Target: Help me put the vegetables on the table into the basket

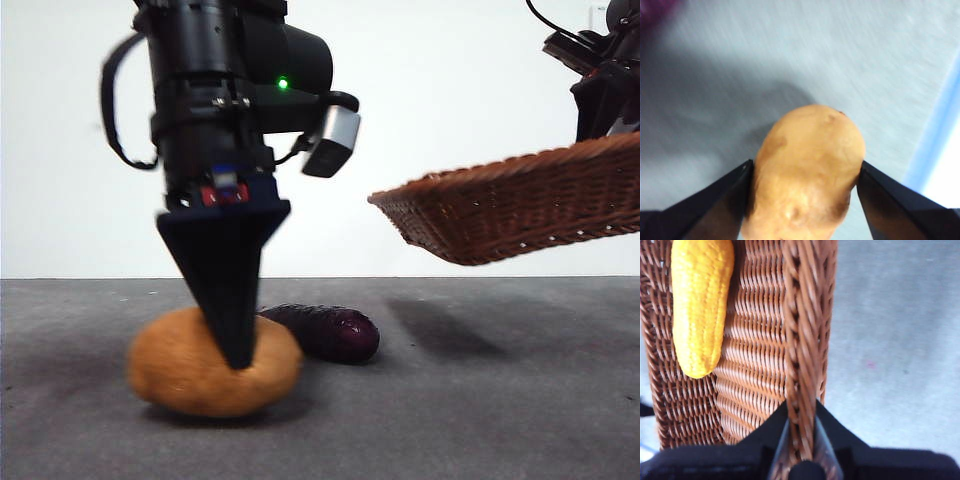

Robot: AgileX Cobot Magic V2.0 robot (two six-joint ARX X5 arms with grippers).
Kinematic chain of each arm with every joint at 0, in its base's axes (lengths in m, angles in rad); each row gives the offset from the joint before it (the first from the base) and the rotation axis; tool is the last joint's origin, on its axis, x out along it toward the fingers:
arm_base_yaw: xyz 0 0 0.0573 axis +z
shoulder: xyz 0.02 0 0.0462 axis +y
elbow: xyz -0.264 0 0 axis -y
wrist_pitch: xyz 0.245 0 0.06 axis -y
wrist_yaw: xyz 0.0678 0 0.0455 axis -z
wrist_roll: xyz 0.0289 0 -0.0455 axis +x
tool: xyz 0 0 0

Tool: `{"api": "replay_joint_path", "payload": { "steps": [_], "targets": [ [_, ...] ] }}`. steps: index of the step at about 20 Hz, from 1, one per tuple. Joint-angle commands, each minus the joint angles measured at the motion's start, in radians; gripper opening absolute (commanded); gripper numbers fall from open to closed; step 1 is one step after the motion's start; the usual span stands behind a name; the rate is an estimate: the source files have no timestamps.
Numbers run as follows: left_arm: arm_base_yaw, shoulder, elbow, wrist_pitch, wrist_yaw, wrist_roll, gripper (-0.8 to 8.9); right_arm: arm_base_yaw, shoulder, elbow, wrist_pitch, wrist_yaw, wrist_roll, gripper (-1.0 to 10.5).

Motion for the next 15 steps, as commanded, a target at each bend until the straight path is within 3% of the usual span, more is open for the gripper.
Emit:
{"api": "replay_joint_path", "payload": {
  "steps": [1,5,9,15],
  "targets": [
    [0.002,-0.011,0.01,-0.081,0.055,-0.15,-0.12,0.001,-0.008,0.003,0.0,-0.012,-0.005,-0.2],
    [-0.006,-0.091,0.01,-0.082,0.163,-0.22,-0.12,0.007,-0.008,0.003,-0.001,-0.011,0.001,-0.2],
    [-0.021,-0.24,0.01,0.034,0.206,-0.31,-0.12,0.029,-0.008,0.003,-0.011,0.005,0.001,-0.2],
    [-0.032,-0.41,0.01,0.411,0.188,-0.544,-0.12,0.144,-0.008,0.003,0.007,0.086,0.047,-0.2]
  ]
}}
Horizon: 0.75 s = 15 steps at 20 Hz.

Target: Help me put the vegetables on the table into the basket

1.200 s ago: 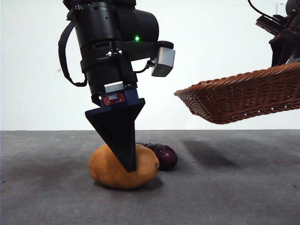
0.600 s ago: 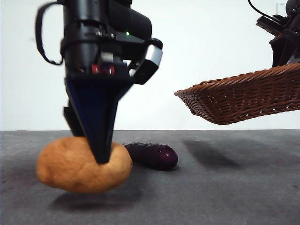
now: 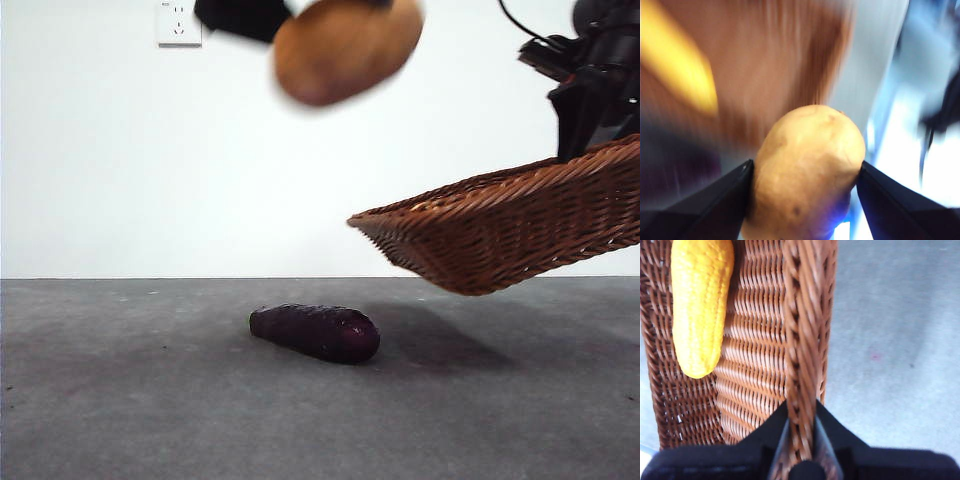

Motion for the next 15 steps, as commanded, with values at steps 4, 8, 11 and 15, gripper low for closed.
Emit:
{"api": "replay_joint_path", "payload": {
  "steps": [4,8,11,15],
  "targets": [
    [-0.003,0.064,-0.002,0.068,-0.08,-0.129,-0.12,0.132,-0.008,0.003,0.042,-0.028,0.063,-0.2],
    [-0.011,0.16,-0.002,0.081,-0.08,-0.147,-0.09,0.214,-0.008,0.003,0.067,-0.029,0.088,-0.2],
    [-0.012,0.207,-0.002,0.086,-0.083,-0.175,1.15,0.233,-0.008,0.003,0.07,-0.034,0.092,-0.2],
    [-0.034,0.216,-0.002,0.141,-0.082,-0.175,6.01,0.236,-0.008,0.003,0.069,-0.036,0.091,-0.2]
  ]
}}
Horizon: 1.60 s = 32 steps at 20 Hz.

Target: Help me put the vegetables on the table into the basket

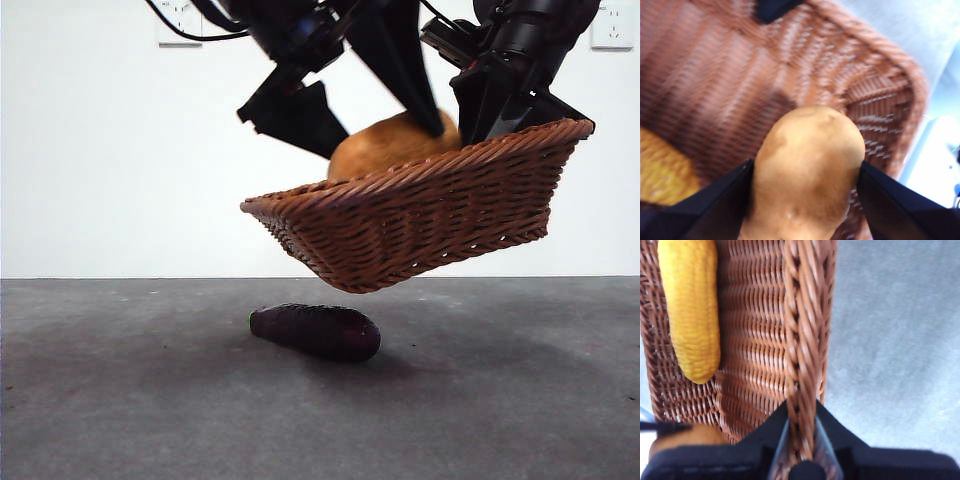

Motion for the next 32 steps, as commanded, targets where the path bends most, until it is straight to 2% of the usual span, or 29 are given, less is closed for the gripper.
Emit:
{"api": "replay_joint_path", "payload": {
  "steps": [1,3,6,7,8,10,11,14,17,19,22,23,24,25,27,29,32],
  "targets": [
    [-0.008,0.001,-0.005,0.048,0.005,-0.013,5.99,0.004,-0.008,0.003,0.007,-0.013,0.007,-0.2],
    [-0.007,0.0,0.006,0.042,0.006,-0.009,5.98,0.003,-0.008,0.003,0.008,-0.011,0.007,-0.2],
    [0.004,-0.021,0.031,-0.02,-0.007,0.111,5.98,-0.038,-0.008,0.003,0.008,-0.01,0.0,-0.2],
    [0.01,-0.024,0.057,-0.069,-0.04,0.154,5.98,-0.063,-0.008,0.003,0.008,-0.01,-0.003,-0.2],
    [0.017,-0.024,0.092,-0.13,-0.092,0.196,5.98,-0.094,-0.008,0.003,0.003,-0.01,-0.015,-0.2],
    [0.045,-0.024,0.172,-0.246,-0.298,0.231,5.97,-0.169,-0.008,0.003,-0.017,-0.01,-0.04,-0.2],
    [0.061,-0.024,0.198,-0.272,-0.349,0.283,5.97,-0.207,-0.008,0.003,-0.031,-0.01,-0.052,-0.2],
    [0.132,-0.023,0.22,-0.301,-0.353,0.393,5.97,-0.309,-0.008,0.003,-0.053,-0.01,-0.077,-0.2],
    [0.195,0.013,0.22,-0.325,-0.279,0.485,5.97,-0.378,-0.008,0.003,-0.052,-0.01,-0.08,-0.2],
    [0.227,0.054,0.22,-0.367,-0.28,0.459,5.97,-0.401,-0.008,0.003,-0.049,-0.011,-0.082,-0.2],
    [0.266,0.135,0.22,-0.4,-0.254,0.233,5.97,-0.409,-0.008,0.003,-0.039,-0.013,-0.085,-0.2],
    [0.275,0.165,0.22,-0.394,-0.214,0.248,5.93,-0.409,-0.008,0.003,-0.034,-0.013,-0.085,-0.2],
    [0.275,0.187,0.22,-0.399,-0.177,0.313,5.93,-0.409,-0.008,0.003,-0.034,-0.014,-0.085,-0.2],
    [0.27,0.209,0.22,-0.41,-0.148,0.423,5.93,-0.408,-0.008,0.003,-0.034,-0.013,-0.085,-0.2],
    [0.245,0.238,0.22,-0.44,-0.148,0.645,5.93,-0.408,-0.008,0.003,-0.032,-0.014,-0.085,-0.2],
    [0.224,0.25,0.22,-0.459,-0.15,0.834,5.93,-0.408,-0.008,0.003,-0.031,-0.013,-0.085,-0.2],
    [0.19,0.249,0.22,-0.451,-0.23,1.089,5.97,-0.408,-0.008,0.003,-0.034,-0.014,-0.092,-0.2]
  ]
}}
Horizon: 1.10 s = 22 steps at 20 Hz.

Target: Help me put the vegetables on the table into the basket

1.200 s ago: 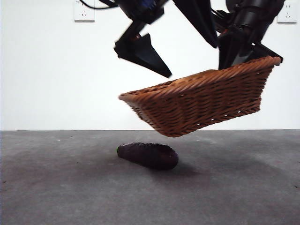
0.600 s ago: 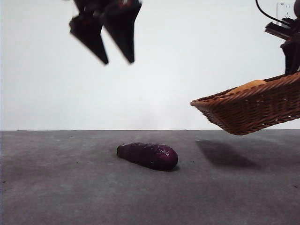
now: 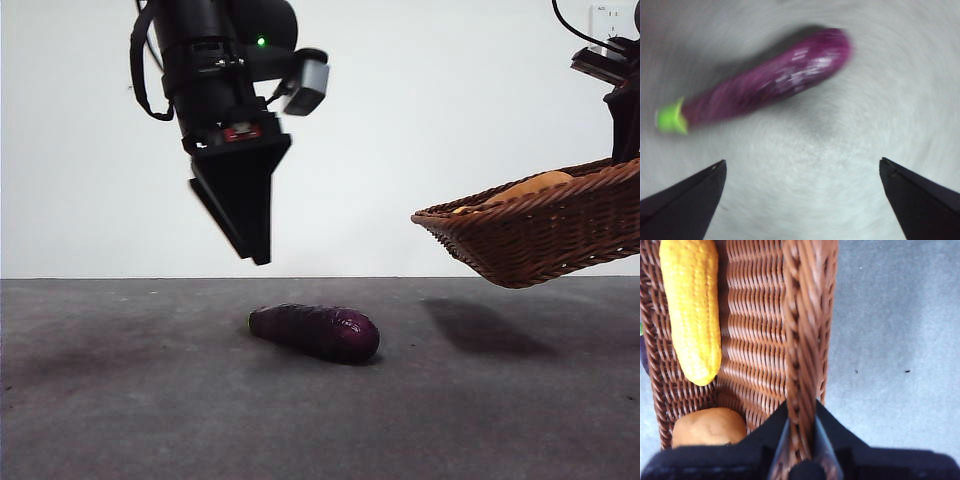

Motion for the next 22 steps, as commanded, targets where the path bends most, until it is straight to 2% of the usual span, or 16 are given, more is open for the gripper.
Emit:
{"api": "replay_joint_path", "payload": {
  "steps": [1,2,4,6,16,22],
  "targets": [
    [-0.02,0.006,-0.004,0.006,-0.074,0.3,5.98,0.003,-0.008,0.003,0.003,-0.015,-0.016,-0.2],
    [-0.027,0.006,-0.004,0.016,-0.092,0.355,5.99,0.003,-0.008,0.003,0.003,-0.015,-0.019,-0.2],
    [-0.036,0.013,-0.004,0.077,-0.093,0.414,6.37,0.003,-0.008,0.003,0.007,-0.016,-0.021,-0.2],
    [-0.039,0.022,-0.004,0.131,-0.092,0.416,6.38,0.003,-0.008,0.003,0.012,-0.016,-0.023,-0.2],
    [-0.047,0.135,-0.004,0.209,-0.089,0.433,6.37,0.003,-0.008,0.003,0.016,-0.015,-0.031,-0.2],
    [-0.05,0.176,-0.004,0.22,-0.058,0.403,6.29,0.003,-0.008,0.003,0.014,-0.015,-0.038,-0.2]
  ]
}}
